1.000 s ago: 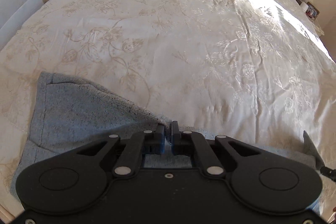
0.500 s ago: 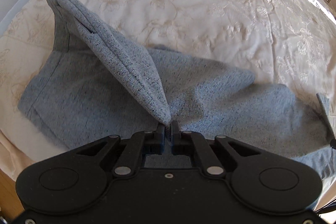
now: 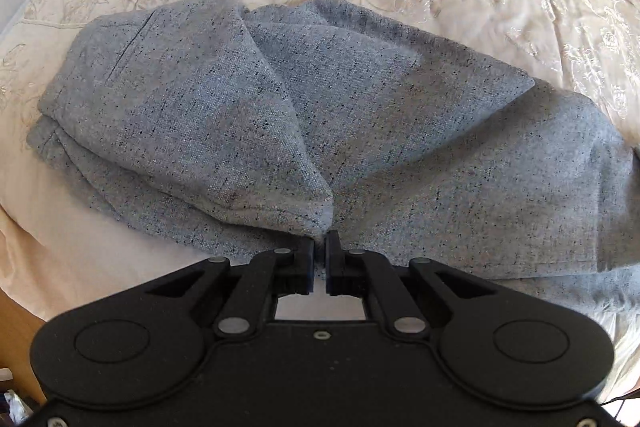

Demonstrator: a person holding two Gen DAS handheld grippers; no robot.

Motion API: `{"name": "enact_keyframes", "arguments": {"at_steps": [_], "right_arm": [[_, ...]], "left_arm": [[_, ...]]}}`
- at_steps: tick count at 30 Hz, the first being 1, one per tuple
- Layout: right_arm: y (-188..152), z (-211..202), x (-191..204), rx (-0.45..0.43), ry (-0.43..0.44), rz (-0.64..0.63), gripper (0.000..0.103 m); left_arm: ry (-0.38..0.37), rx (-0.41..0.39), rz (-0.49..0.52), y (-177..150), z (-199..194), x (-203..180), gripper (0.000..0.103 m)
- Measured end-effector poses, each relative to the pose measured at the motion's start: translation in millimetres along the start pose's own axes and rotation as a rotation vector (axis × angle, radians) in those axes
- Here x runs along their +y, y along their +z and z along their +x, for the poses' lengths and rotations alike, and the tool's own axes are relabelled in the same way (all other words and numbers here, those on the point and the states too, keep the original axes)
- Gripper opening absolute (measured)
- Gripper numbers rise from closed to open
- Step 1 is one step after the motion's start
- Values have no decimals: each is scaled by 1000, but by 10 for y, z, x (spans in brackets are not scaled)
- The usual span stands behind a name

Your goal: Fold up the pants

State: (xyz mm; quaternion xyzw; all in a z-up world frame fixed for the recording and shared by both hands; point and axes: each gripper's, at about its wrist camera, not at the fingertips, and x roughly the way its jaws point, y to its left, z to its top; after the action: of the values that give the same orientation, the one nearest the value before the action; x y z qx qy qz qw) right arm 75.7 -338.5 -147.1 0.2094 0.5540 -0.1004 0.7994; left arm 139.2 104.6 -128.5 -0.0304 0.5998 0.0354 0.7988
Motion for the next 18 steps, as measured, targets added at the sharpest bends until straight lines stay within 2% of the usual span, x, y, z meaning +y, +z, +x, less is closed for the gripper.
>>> {"name": "enact_keyframes", "arguments": {"at_steps": [5,8,9,11,15,18], "right_arm": [[49,-136,11,-25,15,8,4],[38,-295,-65,-54,15,56,4],[8,-324,-109,-58,8,77,1],[-88,-310,-213,-46,-39,116,1],[-271,-121,-465,29,-104,226,1],[-324,-128,-395,10,-126,190,5]], "left_arm": [[-4,-31,23,199,-80,13,6],[-25,-36,18,263,-113,90,7],[-21,-25,20,261,-88,119,7],[-15,5,42,171,12,146,7],[-5,25,127,126,130,40,7],[7,24,181,112,152,-36,7]]}}
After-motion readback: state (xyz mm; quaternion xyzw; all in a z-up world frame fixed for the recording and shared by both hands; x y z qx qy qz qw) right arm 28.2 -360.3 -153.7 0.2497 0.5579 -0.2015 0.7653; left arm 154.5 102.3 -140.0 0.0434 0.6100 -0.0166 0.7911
